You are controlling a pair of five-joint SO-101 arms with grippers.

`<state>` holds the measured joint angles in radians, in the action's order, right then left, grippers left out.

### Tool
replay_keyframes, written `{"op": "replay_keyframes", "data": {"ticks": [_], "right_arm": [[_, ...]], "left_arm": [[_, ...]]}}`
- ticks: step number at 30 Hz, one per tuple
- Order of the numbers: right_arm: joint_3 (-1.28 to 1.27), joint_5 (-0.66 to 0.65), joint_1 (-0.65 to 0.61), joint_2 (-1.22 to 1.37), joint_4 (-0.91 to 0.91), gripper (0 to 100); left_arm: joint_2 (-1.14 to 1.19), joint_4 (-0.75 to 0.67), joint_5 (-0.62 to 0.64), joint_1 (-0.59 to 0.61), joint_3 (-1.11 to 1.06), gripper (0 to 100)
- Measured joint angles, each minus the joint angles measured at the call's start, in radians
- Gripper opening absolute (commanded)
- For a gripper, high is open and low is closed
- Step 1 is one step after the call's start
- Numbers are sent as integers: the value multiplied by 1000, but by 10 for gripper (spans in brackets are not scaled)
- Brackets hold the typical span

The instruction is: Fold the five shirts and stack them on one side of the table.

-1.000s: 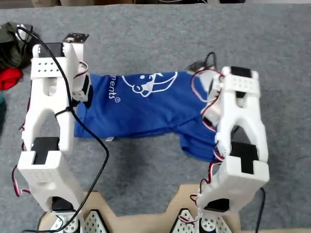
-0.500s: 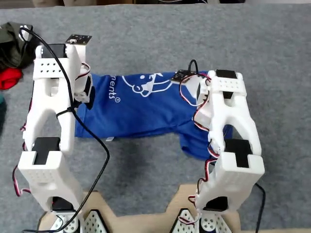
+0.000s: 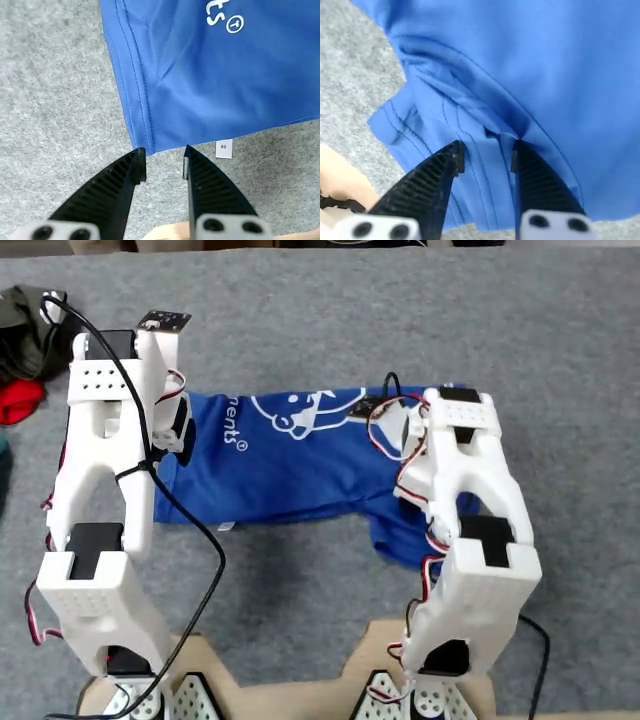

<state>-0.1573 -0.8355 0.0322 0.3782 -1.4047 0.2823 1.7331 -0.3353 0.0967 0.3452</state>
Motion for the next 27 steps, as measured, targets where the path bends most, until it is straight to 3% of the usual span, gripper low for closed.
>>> {"op": "replay_keyframes", "data": {"ticks": [4,17,27], "right_arm": [[0,0,2,0,3,37],[0,41,3,-18,-2,31],[-11,44,3,-147,-106,31]], "left_arm": [[0,0,0,0,0,133],[0,0,0,0,0,133],[0,0,0,0,0,133]]}}
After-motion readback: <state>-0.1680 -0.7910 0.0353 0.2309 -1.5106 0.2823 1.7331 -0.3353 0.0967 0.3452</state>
